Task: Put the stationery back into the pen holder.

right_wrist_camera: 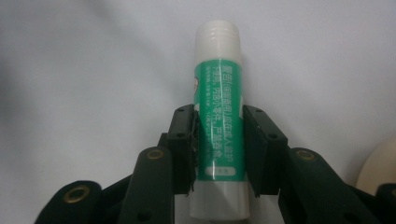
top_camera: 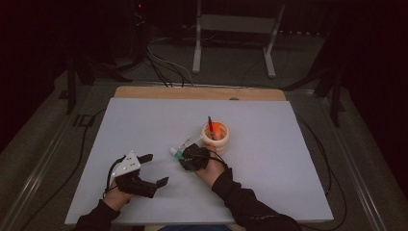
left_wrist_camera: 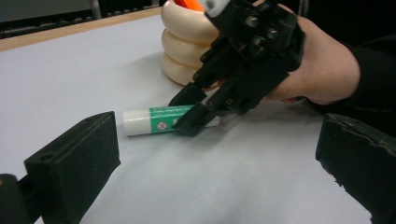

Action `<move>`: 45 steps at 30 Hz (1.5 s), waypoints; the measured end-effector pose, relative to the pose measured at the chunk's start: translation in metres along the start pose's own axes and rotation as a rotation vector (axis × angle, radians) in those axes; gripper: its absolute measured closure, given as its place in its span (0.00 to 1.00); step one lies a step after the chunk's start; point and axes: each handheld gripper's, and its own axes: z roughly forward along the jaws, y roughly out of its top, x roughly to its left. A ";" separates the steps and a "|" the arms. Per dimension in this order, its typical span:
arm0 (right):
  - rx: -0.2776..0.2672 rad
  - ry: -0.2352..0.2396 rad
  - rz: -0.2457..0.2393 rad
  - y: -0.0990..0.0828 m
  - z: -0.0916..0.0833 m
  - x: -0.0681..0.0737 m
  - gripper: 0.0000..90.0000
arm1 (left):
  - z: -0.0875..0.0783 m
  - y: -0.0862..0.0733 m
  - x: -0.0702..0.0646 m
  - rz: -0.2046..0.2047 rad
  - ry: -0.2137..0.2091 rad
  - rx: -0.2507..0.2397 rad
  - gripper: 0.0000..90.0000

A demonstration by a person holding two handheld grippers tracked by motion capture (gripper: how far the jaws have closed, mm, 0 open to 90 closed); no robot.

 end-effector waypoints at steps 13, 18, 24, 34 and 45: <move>-0.108 0.030 0.009 -0.004 -0.038 0.002 0.74 | 0.000 0.007 -0.001 -0.009 -0.006 -0.009 0.00; -0.152 0.032 0.022 -0.007 -0.051 0.001 0.74 | 0.001 0.012 0.000 -0.028 -0.017 -0.002 0.00; -0.199 0.028 0.030 -0.012 -0.068 -0.003 0.74 | 0.003 0.020 -0.001 -0.021 -0.022 -0.003 0.00; -0.256 0.015 0.064 -0.028 -0.093 -0.013 0.74 | 0.004 0.037 -0.003 -0.032 -0.012 -0.026 0.00; -0.316 -0.004 0.101 -0.039 -0.110 -0.019 0.74 | 0.020 0.059 -0.007 -0.070 -0.004 -0.035 0.00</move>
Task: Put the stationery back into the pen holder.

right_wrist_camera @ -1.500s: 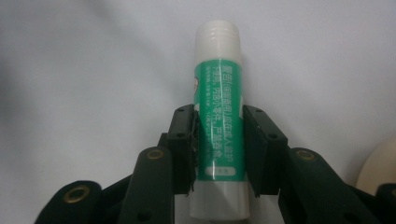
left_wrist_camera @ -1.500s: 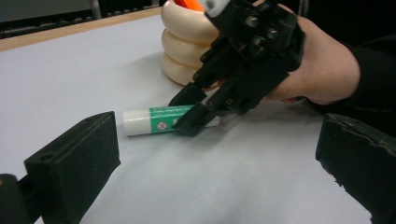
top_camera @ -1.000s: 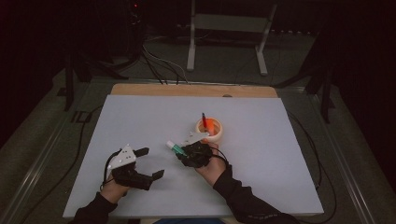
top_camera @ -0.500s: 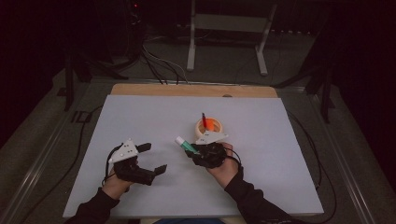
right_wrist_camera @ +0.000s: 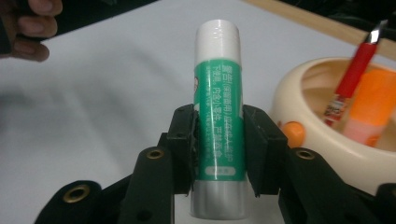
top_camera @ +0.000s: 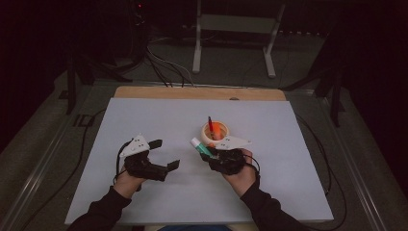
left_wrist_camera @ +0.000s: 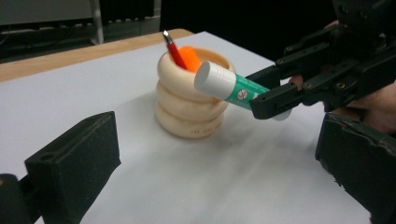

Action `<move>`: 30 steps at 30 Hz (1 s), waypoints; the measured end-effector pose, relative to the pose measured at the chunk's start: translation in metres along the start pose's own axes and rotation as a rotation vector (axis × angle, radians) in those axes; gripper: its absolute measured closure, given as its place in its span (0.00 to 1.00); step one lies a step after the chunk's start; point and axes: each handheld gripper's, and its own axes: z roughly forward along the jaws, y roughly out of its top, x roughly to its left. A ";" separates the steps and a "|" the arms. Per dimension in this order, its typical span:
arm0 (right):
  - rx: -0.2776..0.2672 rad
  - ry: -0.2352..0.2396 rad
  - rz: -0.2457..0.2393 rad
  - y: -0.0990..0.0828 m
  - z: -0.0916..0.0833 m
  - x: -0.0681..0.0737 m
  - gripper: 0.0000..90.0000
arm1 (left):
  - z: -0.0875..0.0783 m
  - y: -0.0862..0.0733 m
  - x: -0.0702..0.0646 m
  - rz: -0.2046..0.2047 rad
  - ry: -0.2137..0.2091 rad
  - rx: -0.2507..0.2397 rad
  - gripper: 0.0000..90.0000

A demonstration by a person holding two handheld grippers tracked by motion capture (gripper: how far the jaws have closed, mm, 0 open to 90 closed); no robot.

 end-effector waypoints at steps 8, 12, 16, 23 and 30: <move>-0.027 -0.011 0.017 0.001 -0.007 -0.003 0.74 | 0.014 0.014 -0.002 -0.100 -0.048 -0.056 0.00; -0.048 -0.016 0.022 0.002 -0.010 -0.003 0.74 | 0.022 0.016 0.003 -0.204 -0.080 -0.063 0.00; -0.047 -0.010 0.021 0.003 -0.011 -0.003 0.74 | 0.028 0.014 0.008 -0.289 -0.100 -0.084 0.02; -0.082 -0.008 0.029 0.004 -0.016 -0.001 0.74 | 0.042 0.011 0.011 -0.397 -0.181 -0.113 0.02; -0.096 -0.002 0.035 0.005 -0.018 0.000 0.74 | 0.057 0.008 0.006 -0.457 -0.241 -0.123 0.02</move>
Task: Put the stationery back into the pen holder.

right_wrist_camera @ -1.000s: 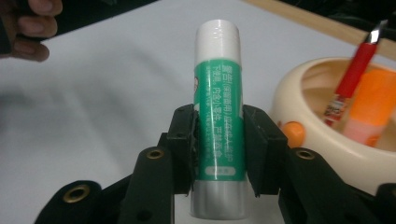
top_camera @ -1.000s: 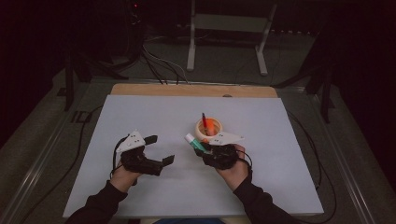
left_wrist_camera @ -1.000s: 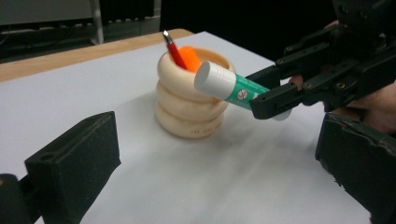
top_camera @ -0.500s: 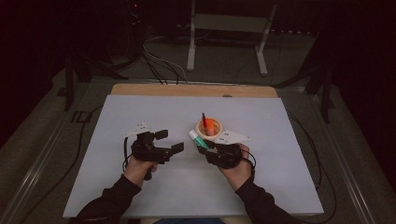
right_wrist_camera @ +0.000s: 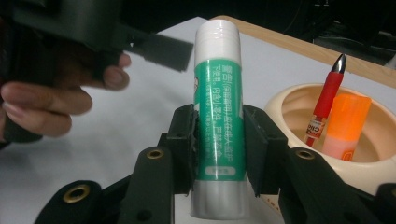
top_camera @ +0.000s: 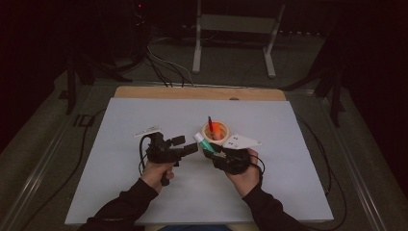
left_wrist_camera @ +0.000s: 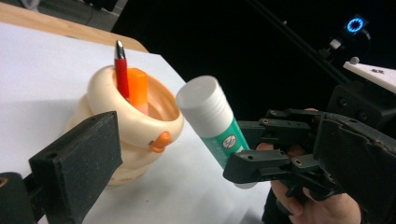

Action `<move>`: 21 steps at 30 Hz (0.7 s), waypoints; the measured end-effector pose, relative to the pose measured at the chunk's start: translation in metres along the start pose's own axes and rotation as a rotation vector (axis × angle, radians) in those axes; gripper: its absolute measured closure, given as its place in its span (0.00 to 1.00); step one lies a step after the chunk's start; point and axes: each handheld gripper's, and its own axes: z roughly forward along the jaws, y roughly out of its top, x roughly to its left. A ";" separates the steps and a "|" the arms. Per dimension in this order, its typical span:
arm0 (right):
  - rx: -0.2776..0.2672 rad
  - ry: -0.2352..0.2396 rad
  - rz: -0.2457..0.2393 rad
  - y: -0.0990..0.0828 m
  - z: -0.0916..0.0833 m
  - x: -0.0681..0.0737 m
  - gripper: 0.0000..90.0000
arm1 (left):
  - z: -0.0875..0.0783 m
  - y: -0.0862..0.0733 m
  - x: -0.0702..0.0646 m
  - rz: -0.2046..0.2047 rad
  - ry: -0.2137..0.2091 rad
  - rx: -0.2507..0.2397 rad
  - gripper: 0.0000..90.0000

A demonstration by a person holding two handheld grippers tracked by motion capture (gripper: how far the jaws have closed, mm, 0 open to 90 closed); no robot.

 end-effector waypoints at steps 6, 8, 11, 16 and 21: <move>-0.006 0.007 0.006 0.000 -0.001 0.001 0.74 | 0.005 -0.003 0.005 -0.074 -0.017 -0.034 0.11; -0.010 0.009 0.008 0.001 -0.001 0.001 0.74 | 0.007 -0.004 0.006 -0.096 -0.025 -0.043 0.17; -0.014 0.011 0.008 0.001 -0.001 0.002 0.74 | 0.010 -0.005 0.008 -0.119 -0.048 -0.046 0.19; -0.009 0.022 0.010 0.002 0.000 0.003 0.74 | 0.013 -0.008 0.011 -0.158 -0.079 -0.060 0.27; -0.016 0.028 0.008 0.002 -0.001 0.005 0.74 | 0.014 -0.010 0.012 -0.193 -0.103 -0.079 0.38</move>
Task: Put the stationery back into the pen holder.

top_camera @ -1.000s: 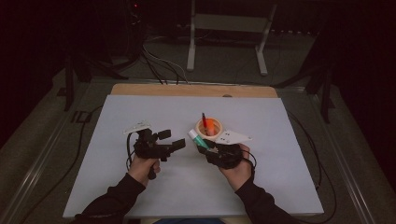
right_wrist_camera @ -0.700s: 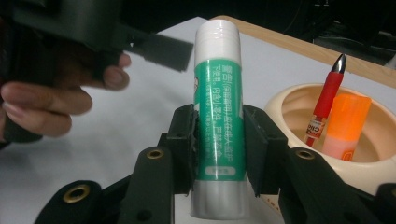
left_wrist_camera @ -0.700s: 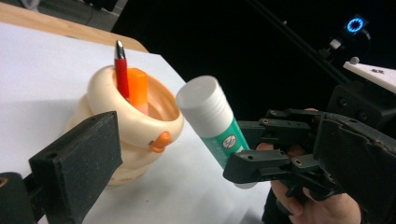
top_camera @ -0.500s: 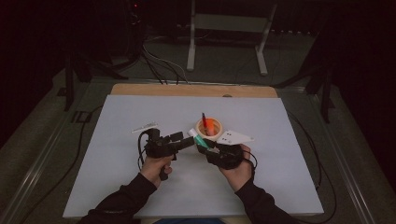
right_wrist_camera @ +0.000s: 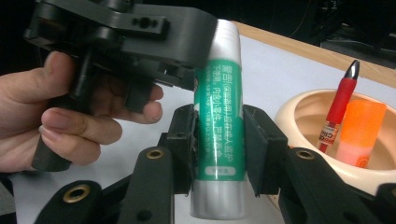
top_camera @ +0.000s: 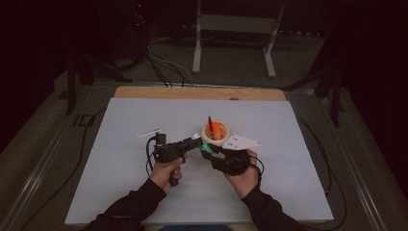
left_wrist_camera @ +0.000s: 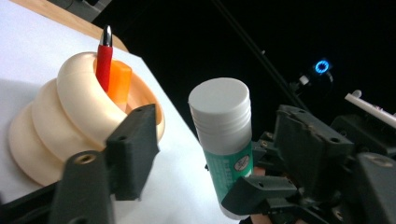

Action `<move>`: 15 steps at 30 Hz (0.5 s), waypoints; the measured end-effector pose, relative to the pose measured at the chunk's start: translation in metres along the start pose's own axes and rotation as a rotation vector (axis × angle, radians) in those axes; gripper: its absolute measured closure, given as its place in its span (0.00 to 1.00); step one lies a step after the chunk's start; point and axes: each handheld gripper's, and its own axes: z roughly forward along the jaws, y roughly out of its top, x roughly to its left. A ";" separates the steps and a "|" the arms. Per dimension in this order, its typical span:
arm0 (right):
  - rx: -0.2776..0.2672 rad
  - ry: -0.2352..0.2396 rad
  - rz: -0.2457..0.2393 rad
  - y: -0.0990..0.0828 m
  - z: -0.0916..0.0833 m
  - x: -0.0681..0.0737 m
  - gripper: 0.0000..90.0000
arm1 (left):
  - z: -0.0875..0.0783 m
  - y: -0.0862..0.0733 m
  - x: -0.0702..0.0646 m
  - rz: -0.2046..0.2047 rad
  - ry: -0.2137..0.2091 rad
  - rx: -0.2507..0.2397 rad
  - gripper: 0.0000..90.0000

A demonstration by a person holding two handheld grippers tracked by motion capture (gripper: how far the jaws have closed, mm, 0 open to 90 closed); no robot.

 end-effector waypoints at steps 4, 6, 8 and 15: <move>0.001 0.007 0.002 0.000 0.000 0.001 0.74 | -0.001 0.000 0.001 -0.018 -0.026 -0.020 0.48; 0.002 0.012 0.001 0.000 0.001 0.001 0.74 | -0.001 0.001 0.001 -0.022 -0.033 -0.019 0.52; -0.002 0.011 0.001 0.000 0.001 0.002 0.74 | 0.000 0.000 0.001 -0.026 -0.043 -0.020 0.56; -0.006 0.014 0.006 0.001 0.001 0.002 0.74 | 0.001 -0.001 0.003 -0.040 -0.054 -0.014 0.70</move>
